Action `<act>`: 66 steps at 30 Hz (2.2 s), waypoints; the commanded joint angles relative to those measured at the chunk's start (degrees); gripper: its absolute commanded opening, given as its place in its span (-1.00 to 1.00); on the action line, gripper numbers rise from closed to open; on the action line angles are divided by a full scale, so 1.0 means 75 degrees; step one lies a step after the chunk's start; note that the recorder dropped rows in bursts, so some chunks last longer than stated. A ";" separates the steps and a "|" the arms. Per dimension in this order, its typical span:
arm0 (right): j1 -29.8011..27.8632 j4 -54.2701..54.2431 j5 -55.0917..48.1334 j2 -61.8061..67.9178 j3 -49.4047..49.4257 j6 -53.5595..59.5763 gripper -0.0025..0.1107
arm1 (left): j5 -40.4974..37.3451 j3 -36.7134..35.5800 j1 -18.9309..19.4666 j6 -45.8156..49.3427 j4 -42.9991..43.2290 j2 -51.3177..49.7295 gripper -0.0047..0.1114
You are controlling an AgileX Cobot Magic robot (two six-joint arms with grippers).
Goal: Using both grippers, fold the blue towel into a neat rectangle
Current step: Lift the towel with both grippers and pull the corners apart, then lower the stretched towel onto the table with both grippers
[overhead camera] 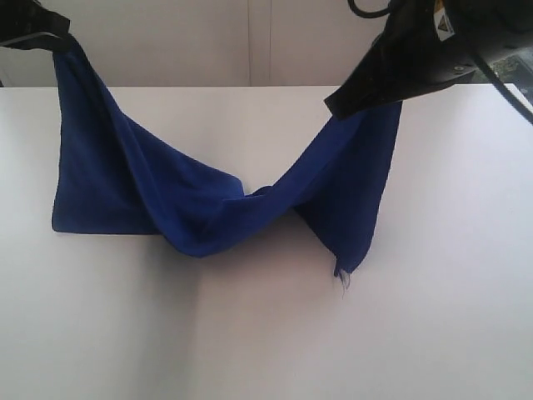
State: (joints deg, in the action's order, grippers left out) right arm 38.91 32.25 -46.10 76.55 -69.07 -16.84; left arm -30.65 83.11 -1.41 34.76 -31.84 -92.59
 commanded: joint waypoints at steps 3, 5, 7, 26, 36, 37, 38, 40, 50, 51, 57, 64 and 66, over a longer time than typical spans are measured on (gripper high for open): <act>-0.0048 0.0074 -0.0007 -0.0074 -0.0025 -0.0213 -0.96 | -0.0056 0.0031 0.0009 -0.0019 -0.0099 0.0017 -0.92; -0.0048 0.0074 -0.0007 -0.0061 -0.0025 -0.0631 -0.96 | -0.0080 0.0031 0.0009 -0.0019 -0.0107 0.0017 -0.92; -0.0048 0.0074 -0.0021 -0.0061 -0.0025 -0.0857 -0.96 | -0.0057 0.0031 0.0009 -0.0019 -0.0107 -0.0003 -0.92; -0.1699 0.0156 -0.0877 -0.0919 -0.0025 -0.1218 -0.96 | -0.2368 0.0031 0.0009 -0.2866 0.2254 0.2307 -0.92; -0.2483 0.0645 -0.1468 -0.1074 -0.0025 -0.1218 -0.96 | -0.3301 -0.0540 0.0009 -0.3764 0.3775 0.3393 -0.92; -0.2504 0.0645 -0.1468 -0.1072 -0.0025 -0.1218 -0.96 | -0.3302 -0.0651 0.0009 -0.3839 0.3775 0.3479 -0.92; -0.2527 0.0645 -0.1502 -0.1072 -0.0025 -0.1218 -0.96 | -0.3302 -0.0830 0.0009 -0.3868 0.3775 0.3610 -0.92; -0.2527 0.0645 -0.1629 -0.1109 -0.0025 -0.1218 -0.96 | -0.3314 -0.1050 0.0009 -0.3917 0.3775 0.3781 -0.92; -0.2527 -0.0606 -0.2612 -0.2417 -0.0025 -0.0721 -0.96 | -0.4151 -0.1592 0.0009 -0.4124 0.3449 0.5370 -0.92; -0.2527 -0.0727 -0.2799 -0.2587 -0.0025 -0.0666 -0.96 | -0.4272 -0.1592 0.0009 -0.4124 0.3449 0.5558 -0.92; -0.2527 -0.0985 -0.3182 -0.3515 -0.0025 -0.0447 -0.96 | -0.5024 -0.1592 0.0009 -0.4634 0.3449 0.6612 -0.92; -0.2527 -0.0503 -0.0938 -0.0416 0.0612 -0.0808 -0.96 | -0.2706 -0.2578 0.0009 -0.4817 0.3449 0.3798 -0.92; -0.2583 -0.0137 -0.0417 0.0421 0.0631 -0.1267 -0.96 | -0.1825 -0.2827 0.0009 -0.4837 0.3449 0.3009 -0.92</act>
State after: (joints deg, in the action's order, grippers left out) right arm 20.25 27.14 -55.15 72.60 -64.98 -22.74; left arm -52.53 64.76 -1.41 -0.76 -5.30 -63.03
